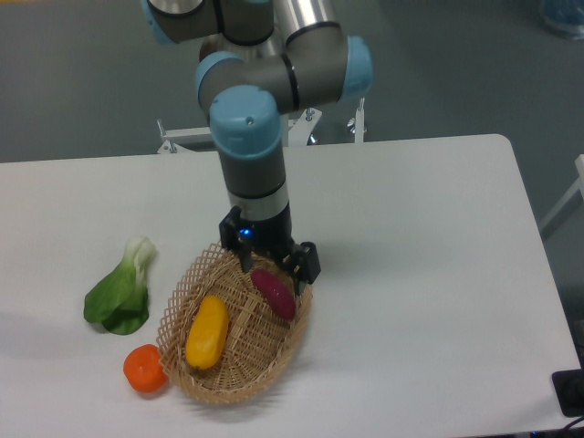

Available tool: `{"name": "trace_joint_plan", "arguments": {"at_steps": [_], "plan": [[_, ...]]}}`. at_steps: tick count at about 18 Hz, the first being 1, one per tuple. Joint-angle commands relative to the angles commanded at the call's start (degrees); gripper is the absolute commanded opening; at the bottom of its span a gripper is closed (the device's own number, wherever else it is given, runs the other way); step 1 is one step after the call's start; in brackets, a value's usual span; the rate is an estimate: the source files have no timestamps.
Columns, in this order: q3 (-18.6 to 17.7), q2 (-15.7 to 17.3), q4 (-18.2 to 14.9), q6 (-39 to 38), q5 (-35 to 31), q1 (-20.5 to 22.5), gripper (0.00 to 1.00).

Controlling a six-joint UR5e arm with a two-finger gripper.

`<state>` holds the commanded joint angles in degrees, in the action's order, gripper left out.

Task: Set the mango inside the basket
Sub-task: 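Raise the open gripper up out of the basket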

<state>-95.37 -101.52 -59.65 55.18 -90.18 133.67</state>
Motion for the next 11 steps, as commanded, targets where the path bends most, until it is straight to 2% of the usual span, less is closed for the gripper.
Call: {"name": "trace_joint_plan", "arguments": {"at_steps": [2, 11], "plan": [[1.94, 0.0, -3.97, 0.45, 0.09, 0.89, 1.0], [1.86, 1.14, -4.6, 2.2, 2.9, 4.67, 1.0]]}}
